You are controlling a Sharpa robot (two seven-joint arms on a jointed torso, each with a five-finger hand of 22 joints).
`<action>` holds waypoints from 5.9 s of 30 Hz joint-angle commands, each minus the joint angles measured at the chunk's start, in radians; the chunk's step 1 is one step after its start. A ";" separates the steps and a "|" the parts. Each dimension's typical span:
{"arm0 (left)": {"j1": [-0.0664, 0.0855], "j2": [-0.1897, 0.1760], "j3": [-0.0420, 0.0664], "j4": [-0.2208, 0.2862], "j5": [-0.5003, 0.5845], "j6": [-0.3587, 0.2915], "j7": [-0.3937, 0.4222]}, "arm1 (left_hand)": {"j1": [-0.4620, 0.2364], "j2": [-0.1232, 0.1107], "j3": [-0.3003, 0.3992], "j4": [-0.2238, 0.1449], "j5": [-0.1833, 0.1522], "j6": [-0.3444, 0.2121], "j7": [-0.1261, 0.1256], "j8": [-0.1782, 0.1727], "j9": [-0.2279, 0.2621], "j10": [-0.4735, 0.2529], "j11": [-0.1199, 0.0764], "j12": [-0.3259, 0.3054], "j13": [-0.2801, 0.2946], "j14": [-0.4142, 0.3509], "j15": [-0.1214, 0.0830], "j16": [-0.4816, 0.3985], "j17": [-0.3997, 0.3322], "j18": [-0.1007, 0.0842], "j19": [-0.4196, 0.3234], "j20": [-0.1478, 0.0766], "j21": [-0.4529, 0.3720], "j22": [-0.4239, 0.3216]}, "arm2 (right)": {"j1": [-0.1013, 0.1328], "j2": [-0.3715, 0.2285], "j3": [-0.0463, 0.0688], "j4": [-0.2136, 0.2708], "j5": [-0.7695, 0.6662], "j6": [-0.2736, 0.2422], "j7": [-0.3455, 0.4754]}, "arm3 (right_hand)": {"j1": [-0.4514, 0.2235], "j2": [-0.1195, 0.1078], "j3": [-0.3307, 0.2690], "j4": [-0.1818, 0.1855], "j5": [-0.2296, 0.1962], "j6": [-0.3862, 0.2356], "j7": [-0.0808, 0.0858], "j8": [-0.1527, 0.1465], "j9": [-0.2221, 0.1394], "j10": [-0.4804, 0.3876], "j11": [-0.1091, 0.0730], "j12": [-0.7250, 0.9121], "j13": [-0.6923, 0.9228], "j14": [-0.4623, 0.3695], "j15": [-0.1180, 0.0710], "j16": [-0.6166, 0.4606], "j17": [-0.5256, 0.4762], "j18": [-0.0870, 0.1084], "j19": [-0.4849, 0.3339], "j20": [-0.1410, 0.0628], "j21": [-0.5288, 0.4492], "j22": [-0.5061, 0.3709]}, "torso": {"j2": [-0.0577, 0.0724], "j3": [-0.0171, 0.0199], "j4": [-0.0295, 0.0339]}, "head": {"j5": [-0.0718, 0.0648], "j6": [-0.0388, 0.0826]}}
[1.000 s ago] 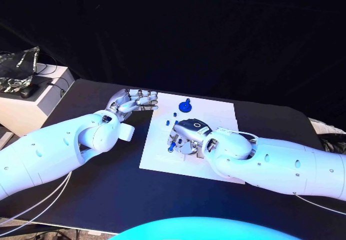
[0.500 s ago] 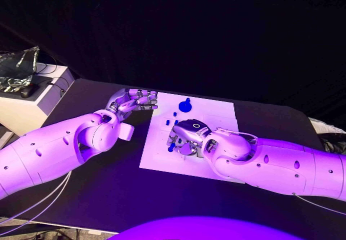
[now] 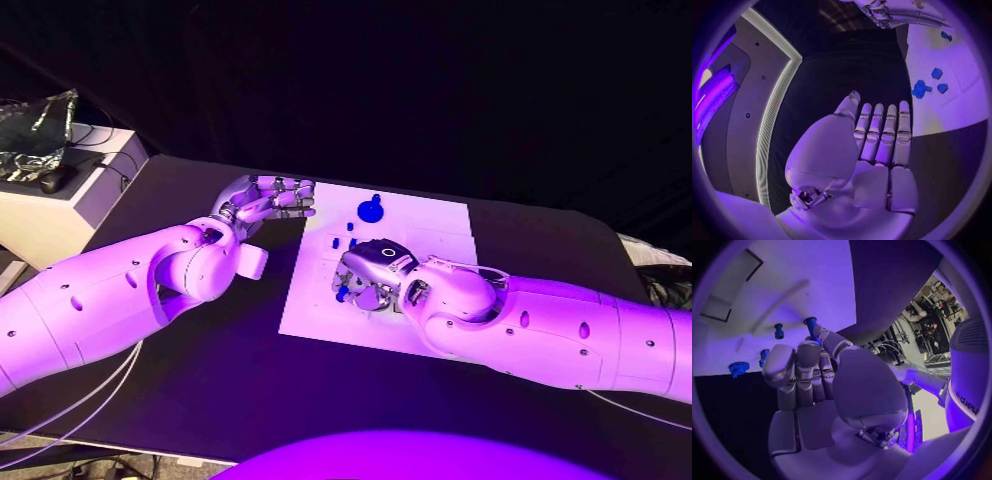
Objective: Assemble the parts on the task board
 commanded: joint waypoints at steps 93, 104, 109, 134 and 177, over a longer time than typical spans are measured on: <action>-0.015 -0.019 0.000 0.007 -0.016 0.045 -0.011 | 0.001 -0.005 0.003 0.017 -0.001 -0.015 -0.011 0.000 0.000 0.025 -0.012 -0.003 0.000 0.060 -0.016 -0.003 0.003 0.020 0.018 0.000 -0.004 -0.003 | 0.051 -0.374 -0.009 0.084 0.373 0.289 -0.357 | -0.323 0.035 -0.648 0.415 0.269 -0.074 -0.071 0.042 0.563 0.126 -0.120 0.907 1.276 0.015 -0.054 0.201 0.428 -0.028 0.032 -0.053 0.118 0.141 | -0.008 0.0084 -0.0169 | -0.145 0.009; -0.016 -0.018 -0.001 0.005 -0.020 0.039 -0.020 | 0.001 -0.005 0.005 0.015 0.000 -0.022 -0.001 -0.001 0.000 0.023 -0.010 -0.002 0.000 0.059 -0.015 -0.003 0.003 0.024 0.022 0.001 -0.003 -0.003 | 0.033 -0.342 -0.010 0.060 0.392 0.278 -0.357 | -0.323 0.024 -0.642 0.413 0.233 -0.075 -0.071 0.040 0.565 0.125 -0.120 0.902 1.274 0.015 -0.054 0.200 0.431 -0.029 0.031 -0.052 0.122 0.142 | -0.009 0.0075 -0.0178 | -0.140 0.005; -0.017 -0.018 -0.001 0.005 -0.020 0.039 -0.021 | 0.002 -0.005 0.006 0.014 0.000 -0.025 0.000 -0.001 0.000 0.022 -0.010 -0.003 0.000 0.058 -0.015 -0.003 0.003 0.025 0.022 0.001 -0.003 -0.003 | 0.028 -0.334 -0.010 0.055 0.396 0.275 -0.357 | -0.306 0.038 -0.633 0.377 0.255 -0.075 -0.070 0.041 0.567 0.123 -0.120 0.896 1.271 0.015 -0.054 0.198 0.431 -0.029 0.030 -0.052 0.121 0.142 | -0.009 0.0078 -0.0186 | -0.138 0.004; -0.019 -0.015 -0.001 0.001 -0.020 0.043 -0.028 | 0.001 -0.003 0.009 0.012 -0.001 -0.024 0.002 0.000 0.000 0.018 -0.008 -0.002 0.000 0.056 -0.014 -0.003 0.003 0.027 0.023 0.003 -0.004 -0.003 | 0.072 -0.357 -0.007 0.146 0.737 0.125 -0.323 | -0.307 0.053 -0.220 0.167 0.329 -0.074 -0.079 0.042 0.567 0.121 -0.129 0.882 1.266 0.015 -0.061 0.185 0.425 -0.034 0.027 -0.059 0.137 0.144 | -0.011 0.0051 -0.0173 | -0.132 0.007; -0.019 -0.022 -0.001 0.010 -0.020 0.052 -0.035 | -0.002 -0.004 0.008 0.012 0.000 -0.025 0.004 0.000 0.000 0.015 -0.007 -0.002 0.000 0.052 -0.013 -0.004 0.003 0.029 0.022 0.005 -0.004 -0.003 | 0.056 -0.217 -0.016 0.057 0.686 0.126 -0.339 | -0.308 0.051 -0.283 0.177 0.284 -0.069 -0.077 0.037 0.546 0.113 -0.126 0.869 1.256 0.015 -0.059 0.177 0.418 -0.032 0.025 -0.057 0.122 0.141 | -0.008 0.0065 -0.0195 | -0.116 0.000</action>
